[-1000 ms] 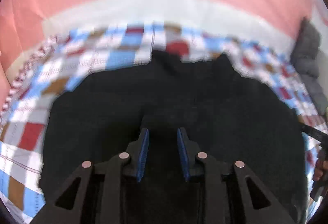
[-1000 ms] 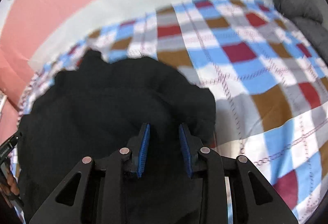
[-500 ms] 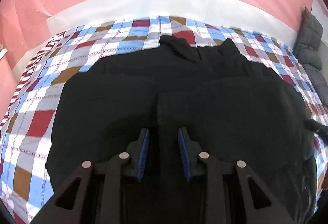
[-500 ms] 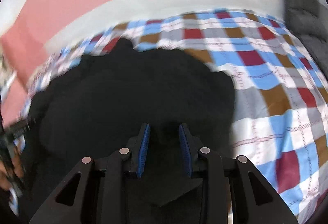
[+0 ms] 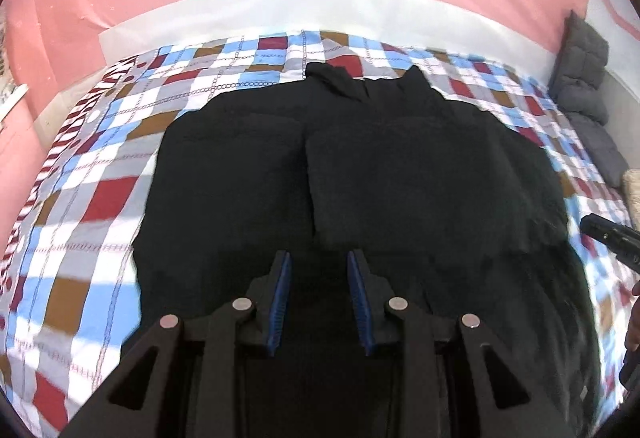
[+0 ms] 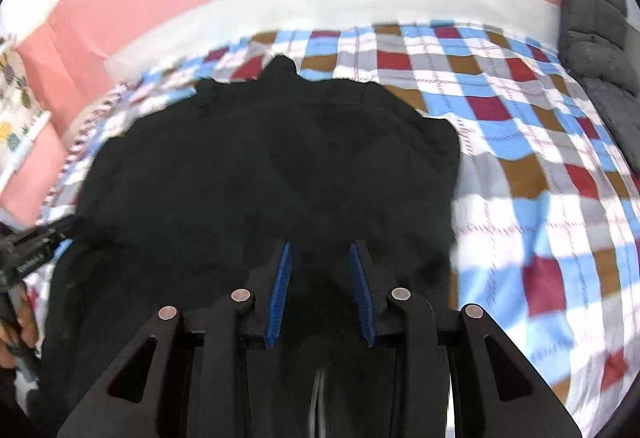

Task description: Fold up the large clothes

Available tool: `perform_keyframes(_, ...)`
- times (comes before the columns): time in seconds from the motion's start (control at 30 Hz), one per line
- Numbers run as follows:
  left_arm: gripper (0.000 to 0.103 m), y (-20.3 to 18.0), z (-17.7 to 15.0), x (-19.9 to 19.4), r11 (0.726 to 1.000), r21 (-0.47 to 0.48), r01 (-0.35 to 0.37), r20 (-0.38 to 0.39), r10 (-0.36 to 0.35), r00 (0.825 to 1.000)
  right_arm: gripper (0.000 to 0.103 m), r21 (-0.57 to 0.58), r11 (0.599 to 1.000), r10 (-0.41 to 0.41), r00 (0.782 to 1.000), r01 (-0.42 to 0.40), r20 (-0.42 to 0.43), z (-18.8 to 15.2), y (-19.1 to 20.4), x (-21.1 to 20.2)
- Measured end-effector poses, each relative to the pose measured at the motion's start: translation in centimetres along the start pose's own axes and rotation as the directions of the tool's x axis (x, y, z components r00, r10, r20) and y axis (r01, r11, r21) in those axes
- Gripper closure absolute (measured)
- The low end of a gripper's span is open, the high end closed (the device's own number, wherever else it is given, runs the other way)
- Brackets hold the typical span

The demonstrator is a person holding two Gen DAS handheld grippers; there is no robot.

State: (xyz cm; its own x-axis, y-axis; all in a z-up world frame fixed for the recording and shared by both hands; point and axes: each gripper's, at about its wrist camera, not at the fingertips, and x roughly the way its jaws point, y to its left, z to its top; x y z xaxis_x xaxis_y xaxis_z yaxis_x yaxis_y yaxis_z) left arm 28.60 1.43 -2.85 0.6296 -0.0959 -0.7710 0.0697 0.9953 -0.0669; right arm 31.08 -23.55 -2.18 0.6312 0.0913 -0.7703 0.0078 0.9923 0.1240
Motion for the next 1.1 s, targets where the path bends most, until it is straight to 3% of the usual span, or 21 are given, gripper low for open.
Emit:
perform_keyframes(0.23,0.071,-0.1,-5.2,-7.4,0.999,-0.011,0.043,0.034,-0.043,0.999,0.063,0.029,1.000,0.009,0.998,-0.011,0.058,-5.6,0.6,-8.5)
perform_keyframes(0.43,0.071,0.6,-10.3,-12.8,1.000,-0.012,0.026,0.050,-0.025,0.998,0.061,0.061,0.998,0.011,0.999,-0.014,0.052,-11.4,0.9,-12.9)
perform_keyframes(0.63,0.071,1.5,-14.5,-16.1,0.999,-0.047,-0.001,0.032,0.003,0.999,0.054,0.076,0.997,0.029,0.999,-0.030,0.019,-16.4,1.1,-15.2)
perform_keyframes(0.83,0.071,1.8,-17.6,-17.7,0.999,-0.041,-0.021,0.016,0.022,1.000,0.053,0.062,0.998,0.010,1.000,-0.010,-0.002,-19.8,1.6,-16.1)
perform_keyframes(1.1,0.071,2.5,-20.0,-17.6,0.999,-0.031,-0.044,-0.016,0.043,0.999,0.048,0.075,0.997,-0.009,1.000,0.011,-0.022,-21.4,1.1,-15.6)
